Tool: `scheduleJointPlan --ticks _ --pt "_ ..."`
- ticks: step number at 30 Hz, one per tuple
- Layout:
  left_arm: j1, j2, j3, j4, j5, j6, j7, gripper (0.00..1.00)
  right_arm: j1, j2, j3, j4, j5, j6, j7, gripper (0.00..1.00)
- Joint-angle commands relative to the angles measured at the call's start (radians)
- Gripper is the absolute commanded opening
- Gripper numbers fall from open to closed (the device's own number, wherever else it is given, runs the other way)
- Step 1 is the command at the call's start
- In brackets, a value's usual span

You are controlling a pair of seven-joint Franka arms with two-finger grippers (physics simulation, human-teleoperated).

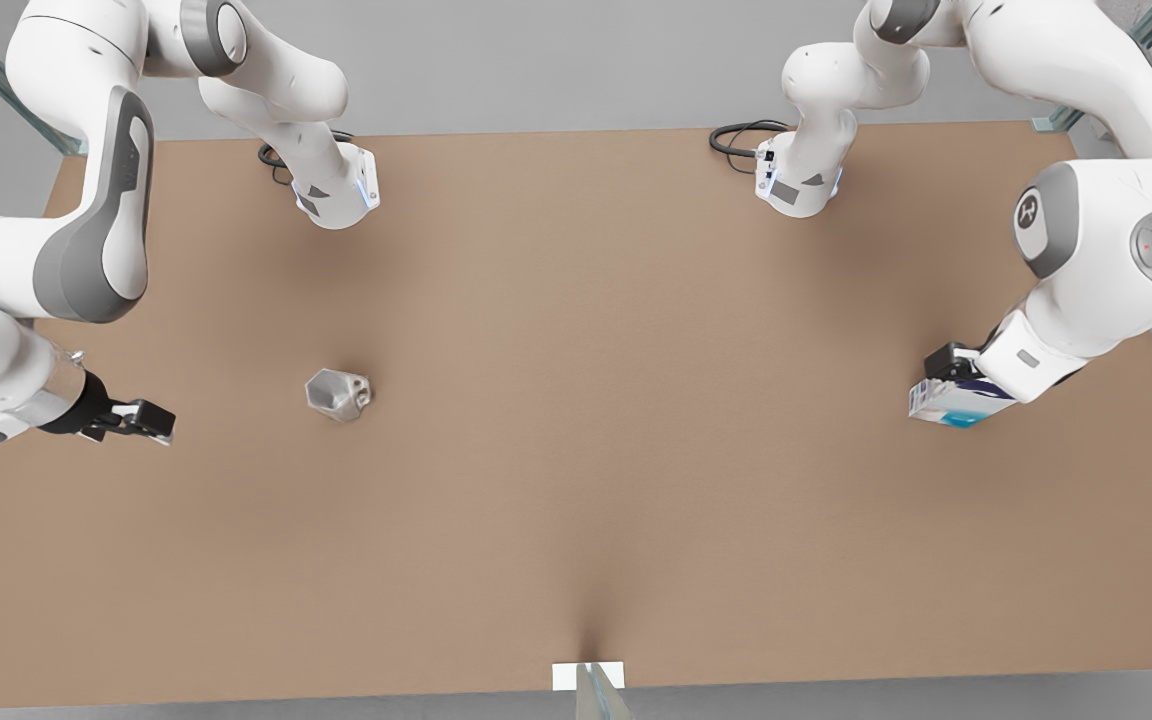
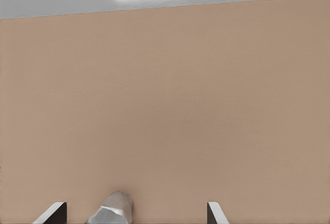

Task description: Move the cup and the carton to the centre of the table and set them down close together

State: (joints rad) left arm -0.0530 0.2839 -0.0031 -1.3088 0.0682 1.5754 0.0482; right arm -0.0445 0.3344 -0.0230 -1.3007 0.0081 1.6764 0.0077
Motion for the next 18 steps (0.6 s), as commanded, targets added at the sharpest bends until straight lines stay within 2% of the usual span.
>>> scheduleJointPlan --ticks 1,5,13,16,18 --pt "-0.001 0.000 0.000 -0.001 -0.001 0.000 0.001 1.00 -0.002 0.000 0.000 0.000 0.000 0.000 0.000 1.00" --pt "0.001 0.001 0.000 -0.001 -0.002 -0.002 0.002 1.00 0.046 0.018 0.005 -0.048 0.000 -0.021 0.002 1.00" --pt "0.001 0.003 0.000 -0.001 -0.004 -0.002 0.002 1.00 0.094 0.040 0.028 -0.453 -0.007 0.427 -0.012 1.00" --pt "-0.001 -0.002 0.000 -0.017 -0.002 -0.002 0.001 1.00 0.095 0.051 0.028 -0.522 -0.007 0.462 -0.034 1.00" --pt "0.001 -0.006 0.000 -0.015 -0.002 0.000 0.002 1.00 0.095 -0.014 0.029 -0.586 -0.007 0.444 -0.061 1.00"
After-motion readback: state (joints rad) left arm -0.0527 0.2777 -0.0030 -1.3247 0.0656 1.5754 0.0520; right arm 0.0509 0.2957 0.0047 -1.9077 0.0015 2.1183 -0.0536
